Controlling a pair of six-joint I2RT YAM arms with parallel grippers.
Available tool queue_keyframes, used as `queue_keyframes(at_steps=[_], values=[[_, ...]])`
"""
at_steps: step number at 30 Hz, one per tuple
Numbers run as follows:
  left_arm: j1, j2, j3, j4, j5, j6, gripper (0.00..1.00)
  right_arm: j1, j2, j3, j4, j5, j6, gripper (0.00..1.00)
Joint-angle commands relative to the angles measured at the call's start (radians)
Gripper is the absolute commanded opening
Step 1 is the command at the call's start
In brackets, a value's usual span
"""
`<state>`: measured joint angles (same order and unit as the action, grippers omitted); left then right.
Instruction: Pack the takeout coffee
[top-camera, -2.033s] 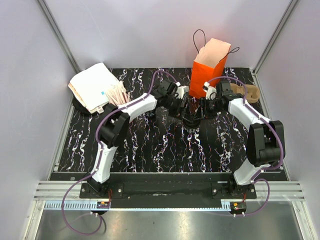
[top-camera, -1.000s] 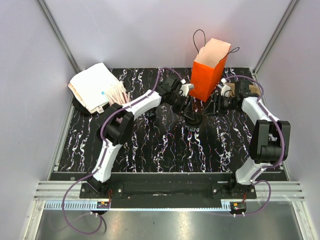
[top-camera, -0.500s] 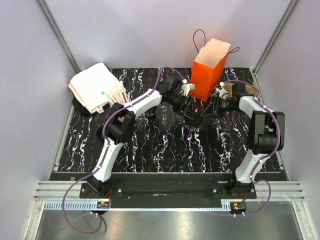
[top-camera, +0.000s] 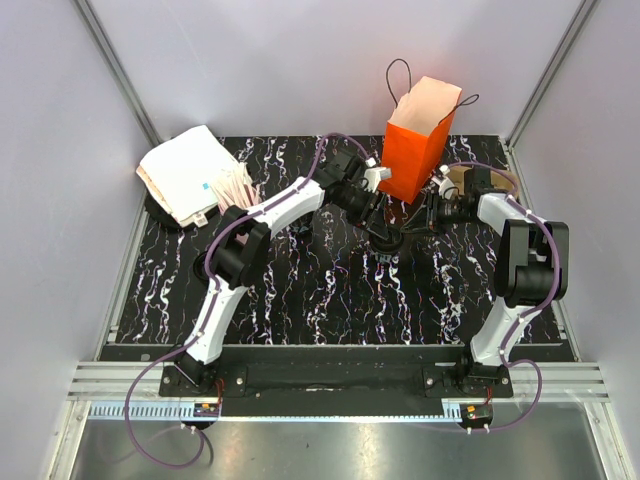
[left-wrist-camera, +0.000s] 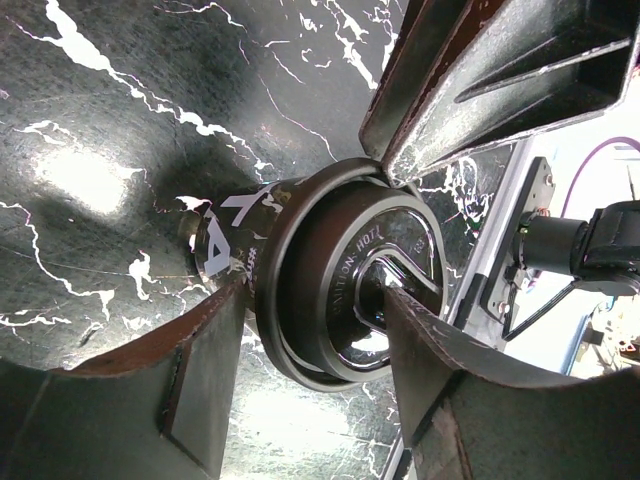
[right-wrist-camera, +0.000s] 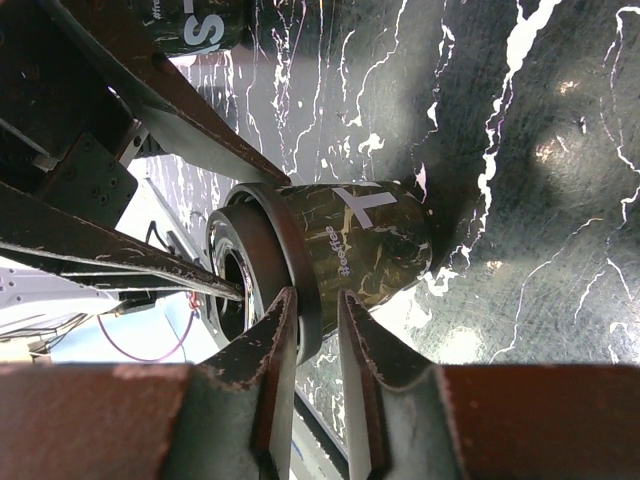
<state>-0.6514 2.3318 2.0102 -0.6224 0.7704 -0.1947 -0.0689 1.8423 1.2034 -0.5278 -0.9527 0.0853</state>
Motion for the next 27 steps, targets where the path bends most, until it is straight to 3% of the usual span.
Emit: queue_keyframes(at_steps=[1,27], values=[[-0.008,0.050,0.001,-0.083,-0.129,0.080,0.55,-0.002,0.015,-0.042,0.014,0.132,-0.032,0.25],[-0.036,0.037,-0.067,-0.119,-0.212,0.153,0.41,0.063,0.083,-0.065,-0.061,0.281,-0.106,0.24]])
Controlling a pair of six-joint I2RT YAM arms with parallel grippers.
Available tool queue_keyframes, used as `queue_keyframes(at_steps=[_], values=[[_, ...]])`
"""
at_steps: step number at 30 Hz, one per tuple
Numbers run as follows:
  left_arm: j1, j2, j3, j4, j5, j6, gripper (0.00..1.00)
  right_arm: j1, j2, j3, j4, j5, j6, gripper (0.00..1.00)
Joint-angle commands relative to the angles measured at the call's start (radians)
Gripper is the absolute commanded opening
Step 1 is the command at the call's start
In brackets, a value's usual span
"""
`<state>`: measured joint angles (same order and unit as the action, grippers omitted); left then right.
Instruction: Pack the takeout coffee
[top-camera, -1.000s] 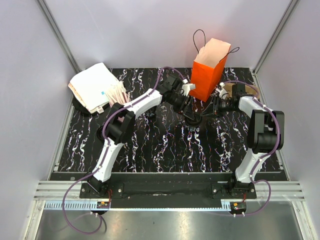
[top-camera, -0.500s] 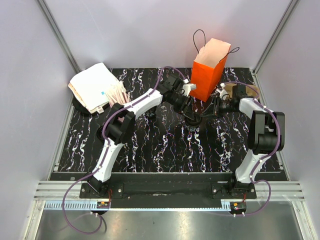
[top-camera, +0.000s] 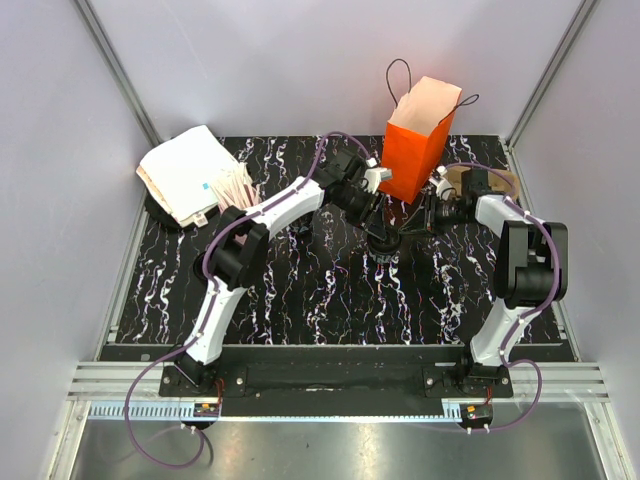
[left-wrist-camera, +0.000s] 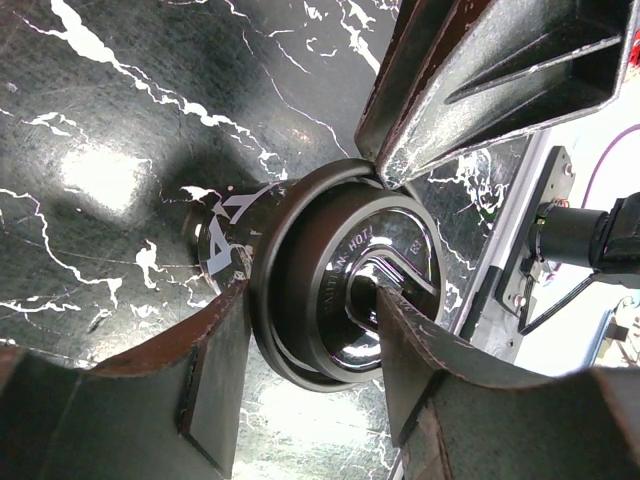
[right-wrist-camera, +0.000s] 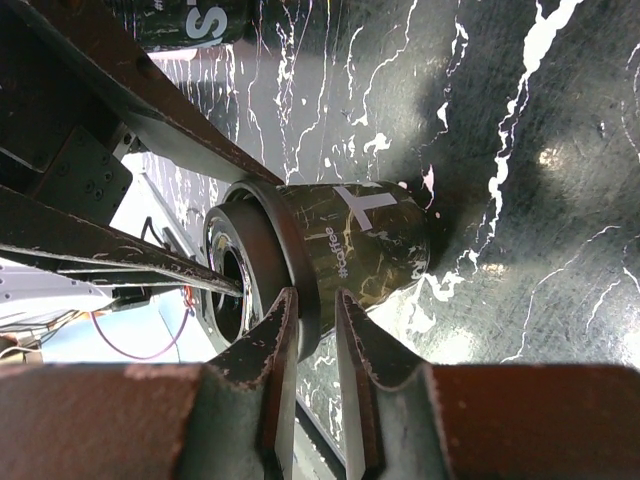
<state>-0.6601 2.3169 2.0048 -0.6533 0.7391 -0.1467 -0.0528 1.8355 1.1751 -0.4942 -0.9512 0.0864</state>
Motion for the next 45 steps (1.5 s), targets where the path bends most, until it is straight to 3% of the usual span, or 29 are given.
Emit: queue_keyframes(at_steps=[1,4,8,11,23,37,45], values=[[-0.029,0.050,-0.063,-0.088,-0.181,0.107,0.41,0.076,0.096,-0.037,-0.099,0.284,-0.111,0.24],[-0.029,0.044,-0.066,-0.088,-0.182,0.108,0.38,0.076,0.084,-0.022,-0.122,0.255,-0.123,0.28],[-0.029,0.035,-0.077,-0.088,-0.188,0.111,0.37,0.073,0.024,0.023,-0.132,0.184,-0.131,0.46],[-0.029,0.027,-0.087,-0.085,-0.191,0.113,0.36,0.057,-0.008,0.052,-0.138,0.109,-0.122,0.49],[-0.029,0.015,-0.112,-0.068,-0.191,0.111,0.33,-0.008,0.042,0.037,-0.133,-0.210,-0.122,0.45],[-0.029,0.018,-0.117,-0.065,-0.202,0.113,0.32,-0.053,0.103,0.029,-0.193,-0.316,-0.235,0.45],[-0.029,0.032,-0.112,-0.065,-0.199,0.104,0.32,-0.067,0.154,0.044,-0.273,-0.302,-0.327,0.43]])
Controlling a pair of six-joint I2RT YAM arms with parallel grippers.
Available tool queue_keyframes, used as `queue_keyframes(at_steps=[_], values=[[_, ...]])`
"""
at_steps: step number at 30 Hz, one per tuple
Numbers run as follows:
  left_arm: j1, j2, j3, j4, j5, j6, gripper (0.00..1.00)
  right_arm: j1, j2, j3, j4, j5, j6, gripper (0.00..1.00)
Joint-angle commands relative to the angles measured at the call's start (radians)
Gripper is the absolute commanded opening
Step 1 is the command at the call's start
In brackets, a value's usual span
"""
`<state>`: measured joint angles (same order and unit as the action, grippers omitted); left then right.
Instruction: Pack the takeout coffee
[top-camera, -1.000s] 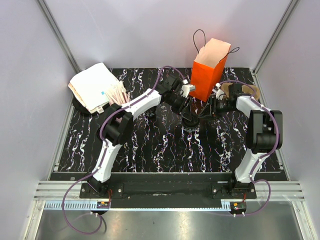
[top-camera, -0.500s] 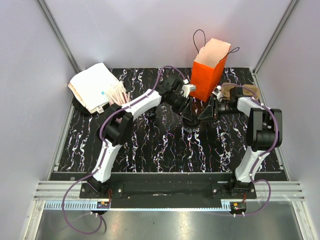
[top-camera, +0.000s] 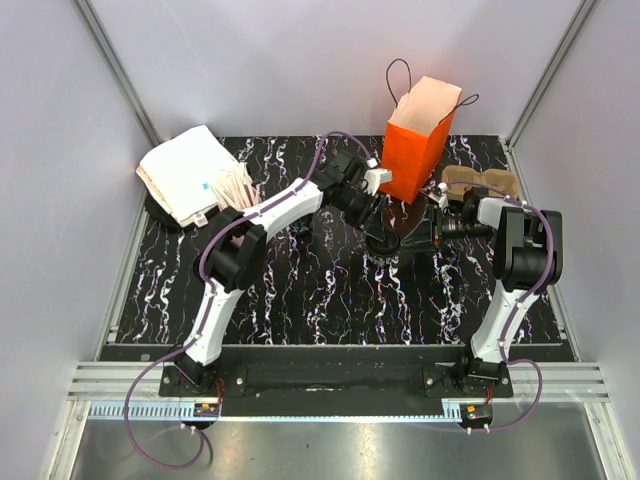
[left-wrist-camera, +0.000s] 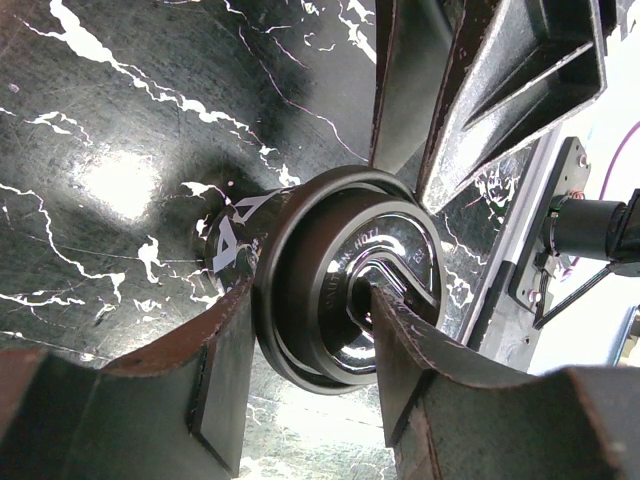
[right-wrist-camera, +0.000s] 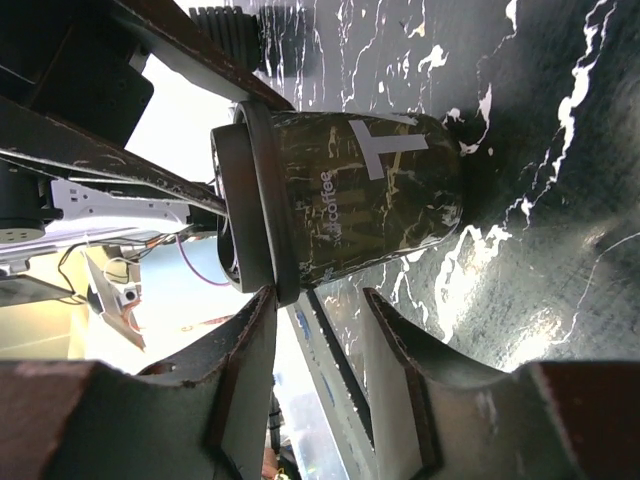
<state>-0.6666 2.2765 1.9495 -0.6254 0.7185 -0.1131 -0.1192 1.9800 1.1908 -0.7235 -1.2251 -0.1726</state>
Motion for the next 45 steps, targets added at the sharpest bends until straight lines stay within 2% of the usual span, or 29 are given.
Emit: queue_keyframes(at_steps=[1,10,16,22,33,45], values=[[-0.022,0.072,-0.055,-0.092,-0.176,0.070,0.32,0.000,0.014,0.030,-0.044,-0.031,-0.065,0.43],[-0.022,0.080,-0.054,-0.092,-0.177,0.069,0.32,0.000,0.040,0.061,-0.048,-0.068,-0.056,0.43],[-0.022,0.083,-0.054,-0.091,-0.195,0.067,0.30,0.000,0.062,0.082,-0.045,-0.050,-0.044,0.38],[-0.024,0.101,-0.046,-0.109,-0.211,0.076,0.28,0.003,0.062,0.064,-0.007,0.067,-0.012,0.31],[-0.034,0.115,-0.055,-0.120,-0.223,0.089,0.23,0.050,0.048,0.032,0.056,0.288,0.042,0.24],[-0.036,0.123,-0.060,-0.120,-0.212,0.092,0.16,0.098,0.075,0.027,0.072,0.395,0.071,0.17]])
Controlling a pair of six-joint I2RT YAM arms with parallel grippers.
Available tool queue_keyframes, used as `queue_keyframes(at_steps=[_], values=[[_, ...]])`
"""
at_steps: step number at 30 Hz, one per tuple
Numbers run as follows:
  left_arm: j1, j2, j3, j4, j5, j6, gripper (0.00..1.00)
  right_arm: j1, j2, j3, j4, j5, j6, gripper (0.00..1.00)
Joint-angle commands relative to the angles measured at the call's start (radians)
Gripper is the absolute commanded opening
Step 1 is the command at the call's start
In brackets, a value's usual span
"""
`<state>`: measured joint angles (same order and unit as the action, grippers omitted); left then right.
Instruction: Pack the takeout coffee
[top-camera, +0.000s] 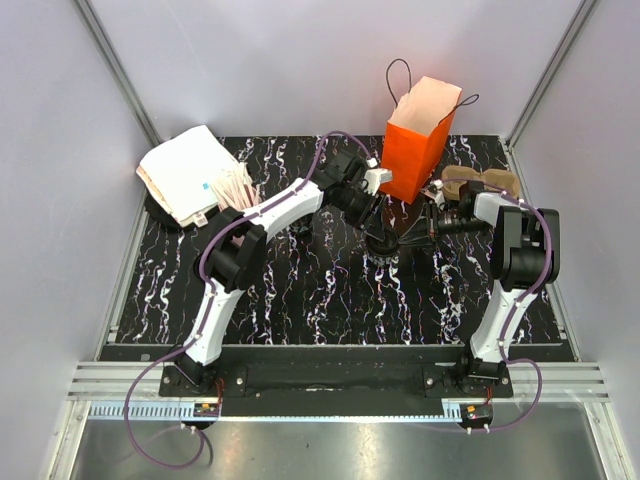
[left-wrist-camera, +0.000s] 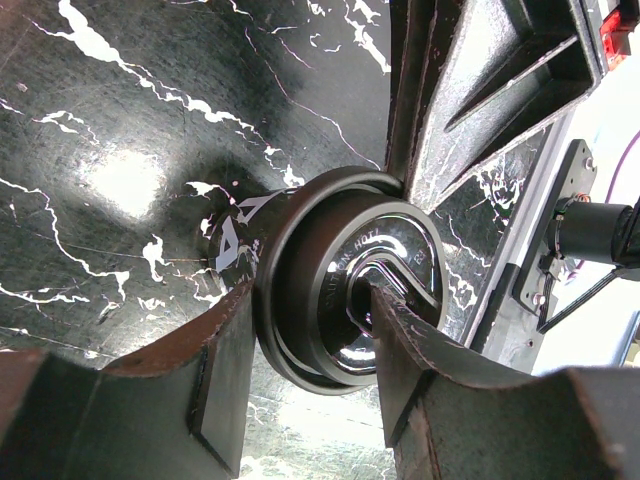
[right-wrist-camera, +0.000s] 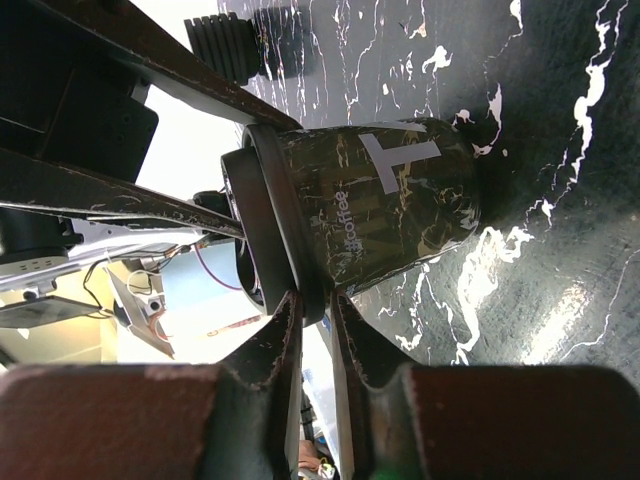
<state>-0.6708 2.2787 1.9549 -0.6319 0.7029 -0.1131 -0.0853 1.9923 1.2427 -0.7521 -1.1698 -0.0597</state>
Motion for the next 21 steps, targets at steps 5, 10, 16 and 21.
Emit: queue_keyframes(at_steps=[5,10,16,21], values=[[-0.032,0.119,-0.070,-0.111,-0.195,0.092,0.13,0.078,0.079,-0.017,0.099,0.358,-0.026,0.12],[-0.032,0.097,-0.111,-0.075,-0.178,0.078,0.11,0.078,0.080,-0.026,0.115,0.276,-0.012,0.10],[-0.032,0.070,-0.154,0.001,-0.131,0.049,0.09,0.078,0.076,-0.049,0.181,0.159,0.038,0.00],[-0.032,0.077,-0.152,0.000,-0.138,0.044,0.08,0.078,0.083,-0.066,0.250,0.067,0.098,0.00]])
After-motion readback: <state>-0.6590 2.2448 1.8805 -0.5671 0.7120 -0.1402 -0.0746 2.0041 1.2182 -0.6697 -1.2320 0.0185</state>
